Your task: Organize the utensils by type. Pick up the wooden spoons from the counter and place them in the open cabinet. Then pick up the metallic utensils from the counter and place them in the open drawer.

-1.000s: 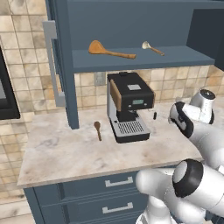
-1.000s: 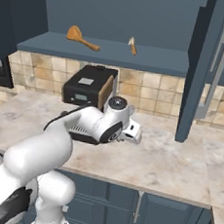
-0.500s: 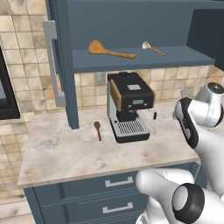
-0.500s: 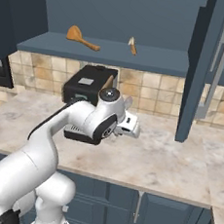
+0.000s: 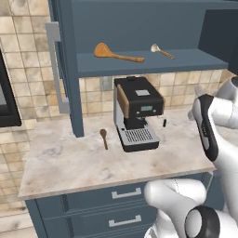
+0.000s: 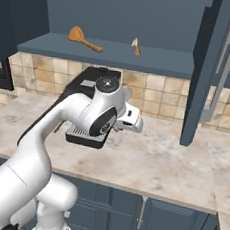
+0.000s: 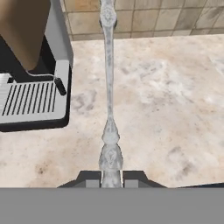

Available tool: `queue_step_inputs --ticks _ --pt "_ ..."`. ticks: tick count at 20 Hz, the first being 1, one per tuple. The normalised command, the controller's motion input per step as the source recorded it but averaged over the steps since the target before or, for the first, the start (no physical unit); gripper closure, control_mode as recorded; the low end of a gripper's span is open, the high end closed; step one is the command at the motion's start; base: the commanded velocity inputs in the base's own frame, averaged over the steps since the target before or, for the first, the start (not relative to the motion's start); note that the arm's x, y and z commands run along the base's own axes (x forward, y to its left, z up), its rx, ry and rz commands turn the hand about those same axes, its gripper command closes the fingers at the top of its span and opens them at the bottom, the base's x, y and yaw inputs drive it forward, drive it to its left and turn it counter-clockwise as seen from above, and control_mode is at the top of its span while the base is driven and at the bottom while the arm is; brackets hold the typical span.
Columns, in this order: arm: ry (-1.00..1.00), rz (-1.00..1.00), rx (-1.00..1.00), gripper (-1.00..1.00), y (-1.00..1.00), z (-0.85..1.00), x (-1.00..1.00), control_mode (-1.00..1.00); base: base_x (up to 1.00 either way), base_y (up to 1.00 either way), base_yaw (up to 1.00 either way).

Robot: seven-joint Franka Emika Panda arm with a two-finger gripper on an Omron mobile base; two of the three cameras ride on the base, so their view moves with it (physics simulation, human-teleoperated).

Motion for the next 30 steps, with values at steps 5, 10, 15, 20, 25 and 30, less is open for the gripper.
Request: queue_step_inputs --ticks 5,10,15,20,25,30 --pt "-0.04 0.08 -0.04 1.00 0.28 0.30 -0.29 -1.00 0.00 0.00 0.00" --pt "-0.03 0.06 -0.07 1.00 0.44 0.24 -0.31 -1.00 0.00 0.00 0.00" --pt "-0.04 0.04 -0.06 1.00 0.45 0.35 -0.22 -1.00 0.00 0.00 0.00" --pt "-0.02 0.00 -0.03 1.00 0.44 0.47 -0.04 -1.00 0.00 0.00 0.00" --pt "0.00 0.00 -0.05 1.00 0.44 0.33 0.00 -1.00 0.00 0.00 0.00" --pt "-0.01 0.00 -0.03 1.00 0.33 0.17 -0.02 -1.00 0.00 0.00 0.00"
